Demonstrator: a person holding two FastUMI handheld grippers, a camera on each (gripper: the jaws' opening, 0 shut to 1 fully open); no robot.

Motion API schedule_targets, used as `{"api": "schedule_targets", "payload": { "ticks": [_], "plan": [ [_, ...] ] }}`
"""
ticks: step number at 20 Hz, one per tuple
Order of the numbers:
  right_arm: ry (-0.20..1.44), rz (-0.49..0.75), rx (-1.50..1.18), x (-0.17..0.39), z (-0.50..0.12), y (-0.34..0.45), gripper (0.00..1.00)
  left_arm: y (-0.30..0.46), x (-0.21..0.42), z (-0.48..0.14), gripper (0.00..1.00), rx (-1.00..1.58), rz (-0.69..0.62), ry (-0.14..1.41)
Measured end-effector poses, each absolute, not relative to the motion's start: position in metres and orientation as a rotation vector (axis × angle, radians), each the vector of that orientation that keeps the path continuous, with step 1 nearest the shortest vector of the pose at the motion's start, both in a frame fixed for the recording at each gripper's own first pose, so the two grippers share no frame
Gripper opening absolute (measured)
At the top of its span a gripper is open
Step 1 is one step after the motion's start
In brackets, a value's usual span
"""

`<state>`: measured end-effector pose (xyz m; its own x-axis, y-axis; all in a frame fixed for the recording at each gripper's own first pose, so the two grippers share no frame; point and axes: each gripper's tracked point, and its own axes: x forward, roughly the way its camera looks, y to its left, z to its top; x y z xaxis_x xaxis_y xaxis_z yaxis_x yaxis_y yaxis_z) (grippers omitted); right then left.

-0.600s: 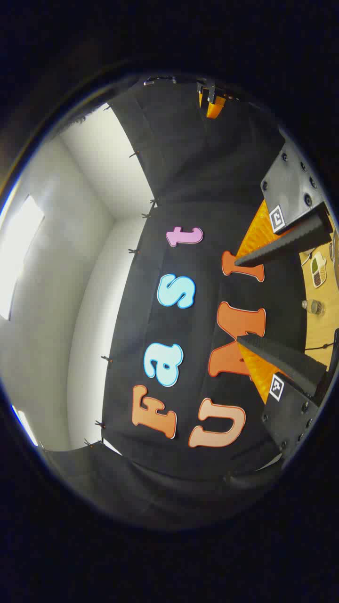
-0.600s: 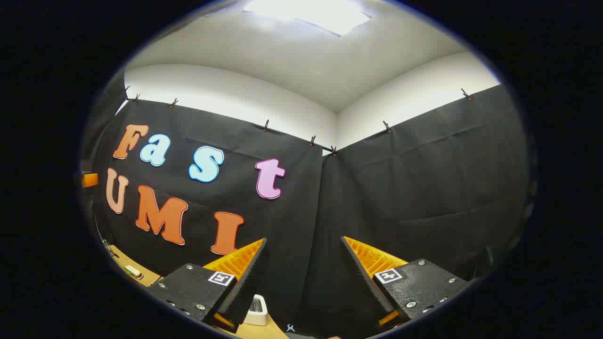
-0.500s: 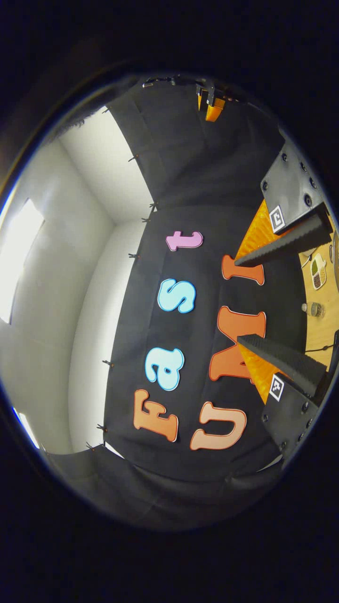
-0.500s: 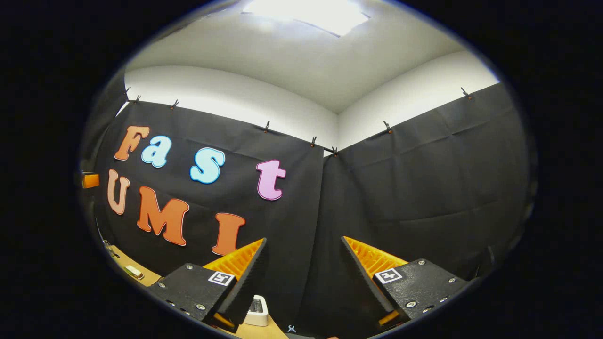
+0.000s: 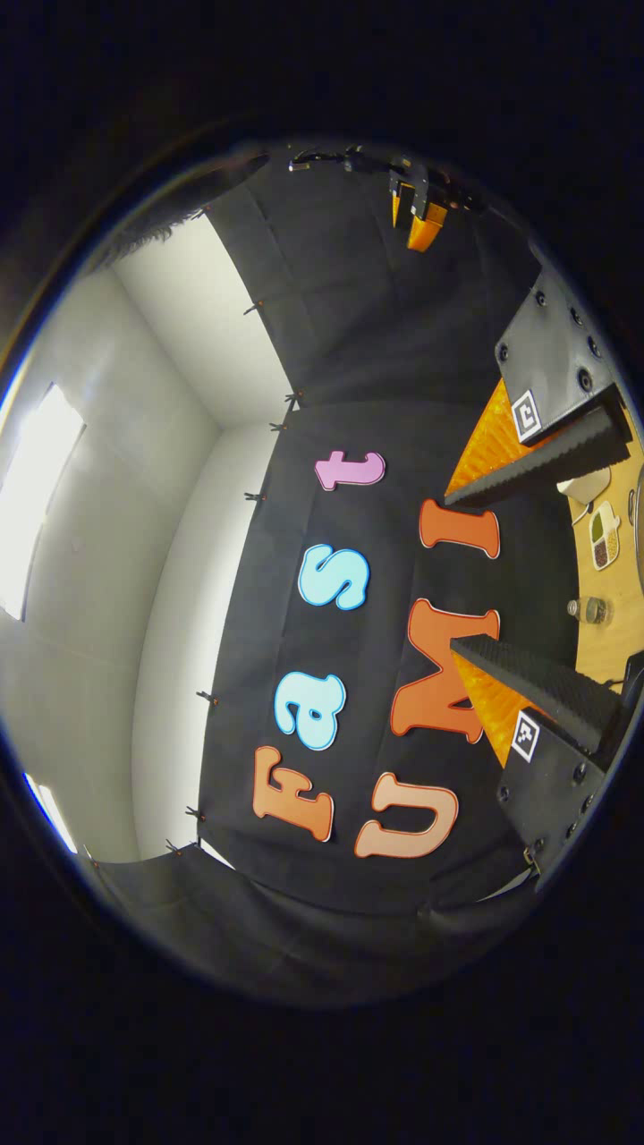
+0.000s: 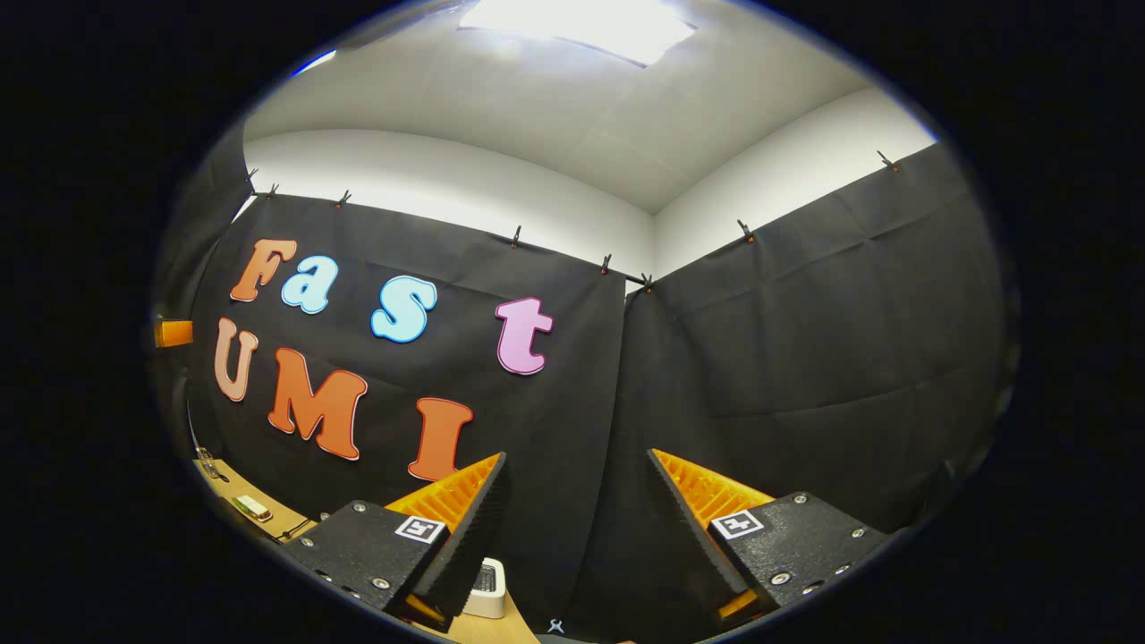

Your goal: First push the handle of the pot to place it horizontally, then grasp the pot with both hands and set it on the induction cooktop.

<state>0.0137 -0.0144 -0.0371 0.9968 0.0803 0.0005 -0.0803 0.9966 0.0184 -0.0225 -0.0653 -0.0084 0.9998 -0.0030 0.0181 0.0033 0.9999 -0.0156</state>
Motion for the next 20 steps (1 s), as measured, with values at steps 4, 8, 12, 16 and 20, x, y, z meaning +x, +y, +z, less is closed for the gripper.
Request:
{"api": "schedule_targets", "payload": {
  "ticks": [4,8,12,16,20],
  "plan": [
    [-0.012,0.108,0.027,0.019,-0.041,-0.018,0.93,-0.064,-0.038,0.01,0.93,0.017,0.063,-0.072],
    [-0.011,0.141,0.049,0.023,-0.051,-0.012,0.93,-0.065,-0.048,0.006,0.94,0.033,0.094,-0.058],
    [0.028,0.154,0.071,0.029,-0.066,0.002,0.93,-0.047,-0.056,-0.016,0.93,0.079,0.15,0.03],
    [0.03,0.159,0.079,0.028,-0.066,0.02,0.93,-0.033,-0.056,-0.046,0.72,0.107,0.153,0.116],
    [0.037,0.135,0.054,0.026,-0.068,0.022,0.93,-0.022,-0.047,-0.119,0.16,0.05,0.13,0.321]
  ]
}}
